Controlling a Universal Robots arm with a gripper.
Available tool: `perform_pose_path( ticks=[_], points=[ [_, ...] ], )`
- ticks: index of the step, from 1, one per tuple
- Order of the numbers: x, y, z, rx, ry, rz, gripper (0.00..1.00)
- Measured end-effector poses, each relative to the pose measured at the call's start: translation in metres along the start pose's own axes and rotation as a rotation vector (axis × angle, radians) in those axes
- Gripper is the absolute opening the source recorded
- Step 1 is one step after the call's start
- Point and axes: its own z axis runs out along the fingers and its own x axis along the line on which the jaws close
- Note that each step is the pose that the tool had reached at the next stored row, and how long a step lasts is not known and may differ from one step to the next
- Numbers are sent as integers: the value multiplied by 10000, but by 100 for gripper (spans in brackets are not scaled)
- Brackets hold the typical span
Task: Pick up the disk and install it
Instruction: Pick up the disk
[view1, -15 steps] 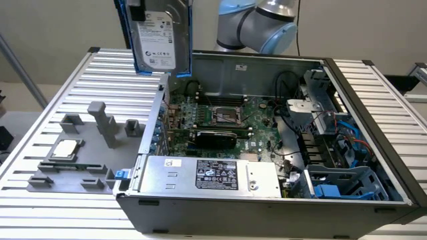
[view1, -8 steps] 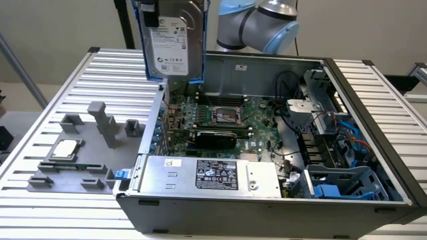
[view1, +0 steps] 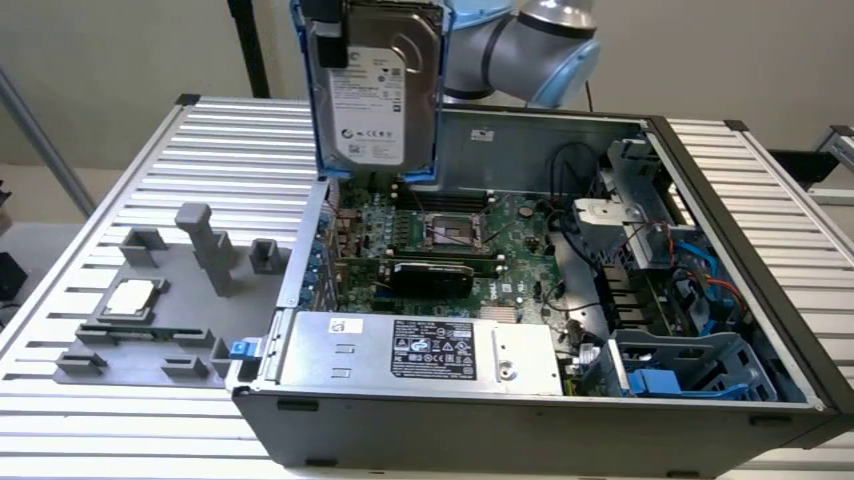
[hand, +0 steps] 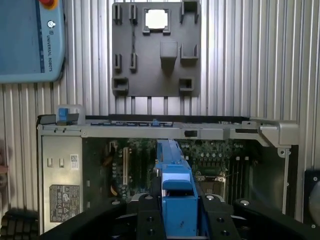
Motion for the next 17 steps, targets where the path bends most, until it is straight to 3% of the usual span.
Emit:
perform_pose_path(
  ticks=[17],
  points=[
    [214, -767, 50, -1, 1, 1, 0]
  ],
)
